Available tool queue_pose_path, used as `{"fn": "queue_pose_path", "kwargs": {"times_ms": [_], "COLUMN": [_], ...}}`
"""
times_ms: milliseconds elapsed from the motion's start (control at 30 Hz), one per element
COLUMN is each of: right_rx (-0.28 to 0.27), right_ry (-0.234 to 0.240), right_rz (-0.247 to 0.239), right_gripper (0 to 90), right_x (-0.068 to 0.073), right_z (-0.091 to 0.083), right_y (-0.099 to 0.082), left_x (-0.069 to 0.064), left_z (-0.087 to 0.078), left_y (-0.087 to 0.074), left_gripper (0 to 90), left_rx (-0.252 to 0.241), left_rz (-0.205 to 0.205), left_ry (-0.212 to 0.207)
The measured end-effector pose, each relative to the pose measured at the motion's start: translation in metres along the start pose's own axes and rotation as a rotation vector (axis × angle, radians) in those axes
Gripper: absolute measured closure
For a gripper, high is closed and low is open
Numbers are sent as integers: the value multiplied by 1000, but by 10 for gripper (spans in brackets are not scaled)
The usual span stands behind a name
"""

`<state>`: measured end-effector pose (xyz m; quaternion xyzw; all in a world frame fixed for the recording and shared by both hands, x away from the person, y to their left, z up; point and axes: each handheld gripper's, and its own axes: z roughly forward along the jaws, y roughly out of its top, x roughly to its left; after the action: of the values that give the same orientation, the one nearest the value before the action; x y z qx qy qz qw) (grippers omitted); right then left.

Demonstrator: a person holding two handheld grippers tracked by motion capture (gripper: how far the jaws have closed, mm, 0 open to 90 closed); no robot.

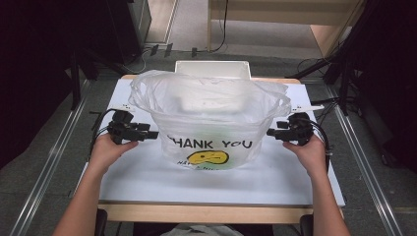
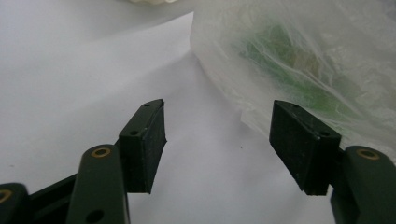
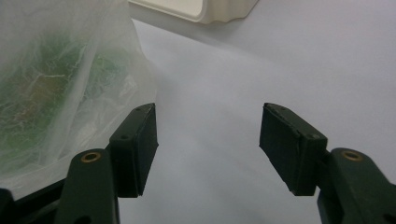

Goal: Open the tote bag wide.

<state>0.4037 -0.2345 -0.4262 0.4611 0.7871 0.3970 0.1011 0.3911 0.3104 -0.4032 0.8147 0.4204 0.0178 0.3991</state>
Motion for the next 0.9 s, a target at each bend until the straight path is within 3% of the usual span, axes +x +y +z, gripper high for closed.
{"fn": "queue_pose_path", "kwargs": {"times_ms": [133, 300, 467, 567, 700, 767, 900], "right_rx": [2, -39, -38, -23, -23, -29, -36], "right_ry": [-12, 16, 62, 83, 91, 104, 113], "right_rz": [-15, -18, -64, -79, -87, -80, -88], "right_gripper": [386, 409, 427, 436, 457, 463, 491], "right_x": [0, -2, 1, 0, -5, -9, -10], "right_z": [-5, -18, -22, -25, -28, -34, -40], "right_y": [2, 17, 27, 39, 49, 59, 70], "left_x": [4, 9, 11, 9, 9, 7, 7], "left_z": [-3, -3, -3, -6, -10, -17, -27], "left_y": [3, 10, 23, 36, 45, 52, 64], "left_gripper": [411, 436, 460, 493, 541, 594, 638], "left_rx": [-6, 15, 72, 71, 49, 44, 14], "left_rz": [-11, -17, -22, 20, 17, 15, 33], "left_ry": [-18, -18, -36, -33, -62, -15, -41]}}
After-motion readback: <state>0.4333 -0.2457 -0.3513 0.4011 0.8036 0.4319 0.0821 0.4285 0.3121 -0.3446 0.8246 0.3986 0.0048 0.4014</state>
